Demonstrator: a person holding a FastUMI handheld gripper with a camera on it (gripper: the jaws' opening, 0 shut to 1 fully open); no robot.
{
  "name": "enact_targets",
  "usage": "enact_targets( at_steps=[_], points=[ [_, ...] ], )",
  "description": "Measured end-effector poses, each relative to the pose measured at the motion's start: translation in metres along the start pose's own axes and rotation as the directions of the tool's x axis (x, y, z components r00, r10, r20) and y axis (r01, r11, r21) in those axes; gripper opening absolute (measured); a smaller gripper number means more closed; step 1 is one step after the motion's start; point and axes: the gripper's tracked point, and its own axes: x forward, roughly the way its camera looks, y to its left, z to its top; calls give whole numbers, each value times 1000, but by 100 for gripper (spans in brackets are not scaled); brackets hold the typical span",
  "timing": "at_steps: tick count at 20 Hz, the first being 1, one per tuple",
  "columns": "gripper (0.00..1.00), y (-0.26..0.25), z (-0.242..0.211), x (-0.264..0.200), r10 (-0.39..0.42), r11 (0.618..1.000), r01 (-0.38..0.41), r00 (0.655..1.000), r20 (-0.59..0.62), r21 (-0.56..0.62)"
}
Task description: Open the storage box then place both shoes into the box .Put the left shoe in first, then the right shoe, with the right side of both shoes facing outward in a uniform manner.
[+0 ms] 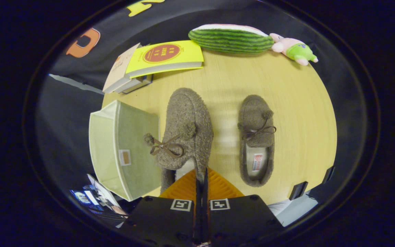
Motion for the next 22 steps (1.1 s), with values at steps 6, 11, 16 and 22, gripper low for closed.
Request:
enact_targets(
  at_steps=[6,11,16,22],
  points=[
    [6,48,-5,-33,17,1000,-17,997,71,-3],
    [6,125,-8,-60,144,988,-151,970,196,19],
    [6,193,-23,-34,187,982,-185,956,227,-31],
    [6,244,-38,23,240,971,-236,946,217,-42]
  ],
)
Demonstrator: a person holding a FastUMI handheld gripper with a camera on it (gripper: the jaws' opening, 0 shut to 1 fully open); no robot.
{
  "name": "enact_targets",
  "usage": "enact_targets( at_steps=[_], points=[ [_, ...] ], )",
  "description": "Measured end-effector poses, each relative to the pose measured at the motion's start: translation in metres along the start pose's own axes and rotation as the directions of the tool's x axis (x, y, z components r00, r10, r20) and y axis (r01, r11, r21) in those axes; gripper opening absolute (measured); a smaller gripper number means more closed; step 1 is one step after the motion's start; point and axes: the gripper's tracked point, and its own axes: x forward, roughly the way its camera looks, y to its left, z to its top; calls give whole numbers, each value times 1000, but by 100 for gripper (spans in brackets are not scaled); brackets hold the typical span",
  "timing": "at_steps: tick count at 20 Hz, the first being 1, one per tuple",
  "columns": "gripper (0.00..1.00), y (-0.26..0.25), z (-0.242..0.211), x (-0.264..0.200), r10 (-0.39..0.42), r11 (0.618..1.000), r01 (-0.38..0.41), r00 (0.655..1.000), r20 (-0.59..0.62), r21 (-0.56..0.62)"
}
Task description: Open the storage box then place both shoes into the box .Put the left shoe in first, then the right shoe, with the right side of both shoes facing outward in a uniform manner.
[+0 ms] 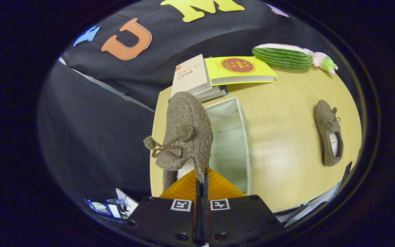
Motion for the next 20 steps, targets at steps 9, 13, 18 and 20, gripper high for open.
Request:
enact_targets(
  at_steps=[9,13,18,20],
  points=[
    [10,17,-18,58,8,999,-9,1000,-20,-49],
    [100,16,-11,41,18,974,-16,1000,8,-228],
    [100,-14,7,2,-31,959,45,998,55,-281],
    [100,-30,16,-16,-50,952,71,996,78,-299]
  ],
)
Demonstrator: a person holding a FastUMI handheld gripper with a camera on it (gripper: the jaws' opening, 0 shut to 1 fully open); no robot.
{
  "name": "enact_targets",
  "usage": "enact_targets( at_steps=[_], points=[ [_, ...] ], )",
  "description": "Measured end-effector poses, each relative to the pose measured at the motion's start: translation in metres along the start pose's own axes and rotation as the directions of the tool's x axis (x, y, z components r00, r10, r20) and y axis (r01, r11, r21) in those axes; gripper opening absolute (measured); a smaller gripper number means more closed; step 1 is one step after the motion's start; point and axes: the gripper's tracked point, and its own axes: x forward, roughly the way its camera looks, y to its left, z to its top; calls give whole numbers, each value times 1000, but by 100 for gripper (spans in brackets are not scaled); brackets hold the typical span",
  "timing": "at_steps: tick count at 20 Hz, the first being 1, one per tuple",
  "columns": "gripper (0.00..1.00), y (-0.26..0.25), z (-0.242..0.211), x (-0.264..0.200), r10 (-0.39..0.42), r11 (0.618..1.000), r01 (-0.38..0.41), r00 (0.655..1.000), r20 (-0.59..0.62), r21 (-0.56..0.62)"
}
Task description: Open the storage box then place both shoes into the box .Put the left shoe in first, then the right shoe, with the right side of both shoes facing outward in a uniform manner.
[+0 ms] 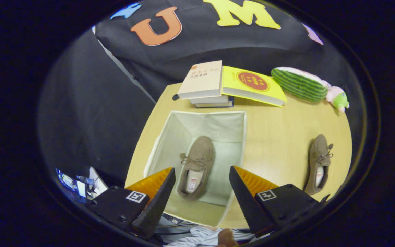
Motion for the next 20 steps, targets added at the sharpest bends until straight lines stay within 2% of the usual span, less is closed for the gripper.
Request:
enact_targets(
  at_steps=[7,11,16,19,20],
  points=[
    [100,-90,0,-27,-82,997,82,997,-7,2],
    [100,-148,-14,-21,-109,993,112,993,-50,45],
    [100,-240,-31,-15,-198,973,208,975,-101,98],
    [100,-274,-42,-6,-171,972,191,974,-150,136],
    [100,-290,-48,-7,-182,968,208,967,-178,142]
  ],
)
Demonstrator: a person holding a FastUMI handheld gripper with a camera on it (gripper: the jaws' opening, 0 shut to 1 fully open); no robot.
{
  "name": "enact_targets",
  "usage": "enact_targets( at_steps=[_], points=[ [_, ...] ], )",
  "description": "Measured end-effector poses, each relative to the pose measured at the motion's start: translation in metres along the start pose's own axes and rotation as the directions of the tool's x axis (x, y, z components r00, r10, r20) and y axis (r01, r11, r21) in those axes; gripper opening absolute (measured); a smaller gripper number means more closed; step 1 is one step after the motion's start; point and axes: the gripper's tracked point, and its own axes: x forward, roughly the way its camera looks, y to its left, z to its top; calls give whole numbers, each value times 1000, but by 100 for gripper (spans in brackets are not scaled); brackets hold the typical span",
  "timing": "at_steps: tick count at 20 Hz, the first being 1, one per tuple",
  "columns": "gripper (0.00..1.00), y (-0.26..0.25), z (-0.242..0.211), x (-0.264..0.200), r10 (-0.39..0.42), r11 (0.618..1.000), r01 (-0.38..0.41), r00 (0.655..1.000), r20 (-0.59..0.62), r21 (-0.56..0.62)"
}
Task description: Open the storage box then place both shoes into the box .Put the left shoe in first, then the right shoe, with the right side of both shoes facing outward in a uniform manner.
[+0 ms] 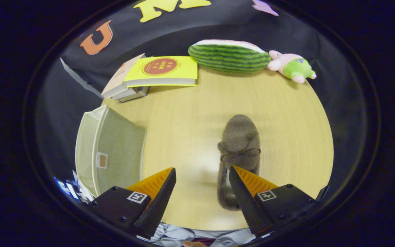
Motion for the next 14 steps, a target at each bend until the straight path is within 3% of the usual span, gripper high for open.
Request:
enact_targets(
  at_steps=[5,7,9,11,14],
  points=[
    [98,-57,-8,15,-86,996,87,994,-62,5],
    [95,-87,-9,25,-181,983,181,981,-70,-14],
    [70,-113,-12,36,-268,962,263,960,-81,-75],
    [44,-109,-23,54,-211,974,198,969,-129,-109],
    [12,-107,-21,56,-186,982,179,975,-124,-63]
  ],
)
